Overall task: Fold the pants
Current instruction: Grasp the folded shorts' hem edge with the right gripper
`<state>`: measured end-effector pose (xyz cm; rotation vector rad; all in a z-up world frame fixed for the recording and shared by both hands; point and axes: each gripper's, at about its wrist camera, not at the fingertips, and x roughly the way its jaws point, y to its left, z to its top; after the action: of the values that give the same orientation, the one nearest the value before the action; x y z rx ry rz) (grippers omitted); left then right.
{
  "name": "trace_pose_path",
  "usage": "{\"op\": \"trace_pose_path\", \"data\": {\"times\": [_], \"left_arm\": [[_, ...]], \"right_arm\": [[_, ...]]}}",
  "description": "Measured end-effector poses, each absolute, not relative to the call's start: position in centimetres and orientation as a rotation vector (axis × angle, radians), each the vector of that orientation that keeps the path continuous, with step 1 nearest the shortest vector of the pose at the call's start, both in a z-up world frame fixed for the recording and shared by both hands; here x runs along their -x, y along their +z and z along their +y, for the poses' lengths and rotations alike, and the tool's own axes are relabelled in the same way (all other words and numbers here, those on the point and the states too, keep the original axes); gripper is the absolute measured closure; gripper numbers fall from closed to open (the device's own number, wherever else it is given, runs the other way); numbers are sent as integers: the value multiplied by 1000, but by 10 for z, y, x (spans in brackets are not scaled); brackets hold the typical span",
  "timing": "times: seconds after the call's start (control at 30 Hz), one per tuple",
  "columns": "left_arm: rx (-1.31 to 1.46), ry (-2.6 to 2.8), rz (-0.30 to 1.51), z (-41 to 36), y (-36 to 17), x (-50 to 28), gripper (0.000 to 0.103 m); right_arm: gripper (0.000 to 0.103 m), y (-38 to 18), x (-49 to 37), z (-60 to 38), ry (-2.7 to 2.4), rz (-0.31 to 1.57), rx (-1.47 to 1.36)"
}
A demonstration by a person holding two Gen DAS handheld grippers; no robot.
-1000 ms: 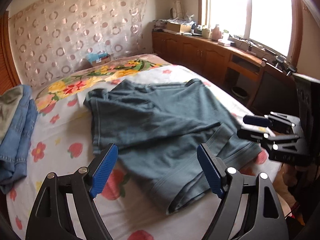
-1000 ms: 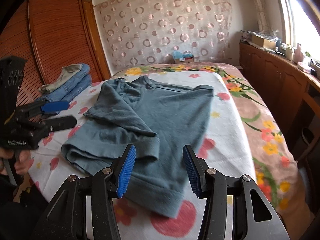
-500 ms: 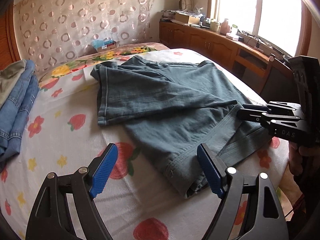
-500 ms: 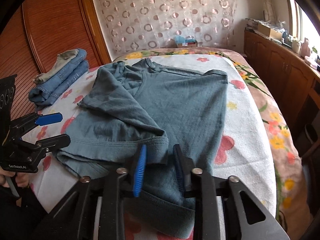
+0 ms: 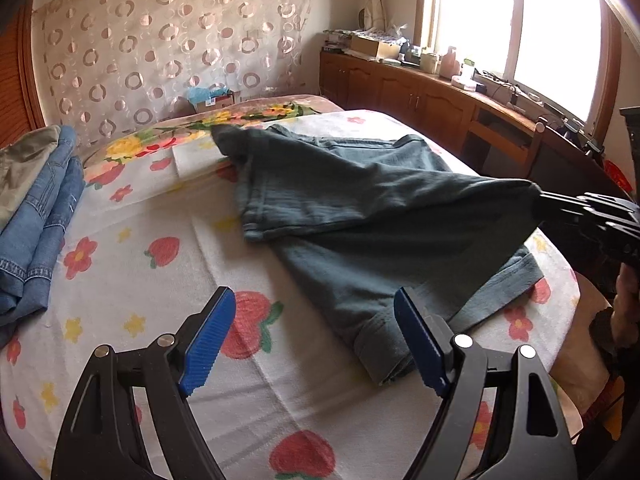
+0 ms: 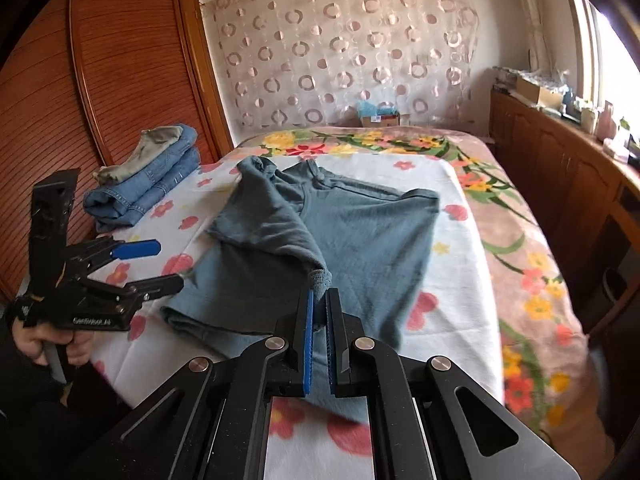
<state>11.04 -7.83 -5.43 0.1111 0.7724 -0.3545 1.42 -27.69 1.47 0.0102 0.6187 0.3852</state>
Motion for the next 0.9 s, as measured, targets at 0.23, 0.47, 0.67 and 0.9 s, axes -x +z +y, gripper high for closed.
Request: {"op": "trace_pose_path", "data": {"times": [0.23,0.47,0.67,0.9], "left_arm": [[-132,-377,775,-88,-55,-109,21],[-149,-381,794,-96,-62,-110,21],[-141,-373,793,-93,-61,-112,21],[-130,-367,778,-89,-58,-111,21]], "right_arm": [[98,7,4,-292,364,640,-15],[98,-11,7,-297,354,698,-51],[98,-12,5,-301,361,719,-71],[98,-15,2,-306,353,733,-78]]}}
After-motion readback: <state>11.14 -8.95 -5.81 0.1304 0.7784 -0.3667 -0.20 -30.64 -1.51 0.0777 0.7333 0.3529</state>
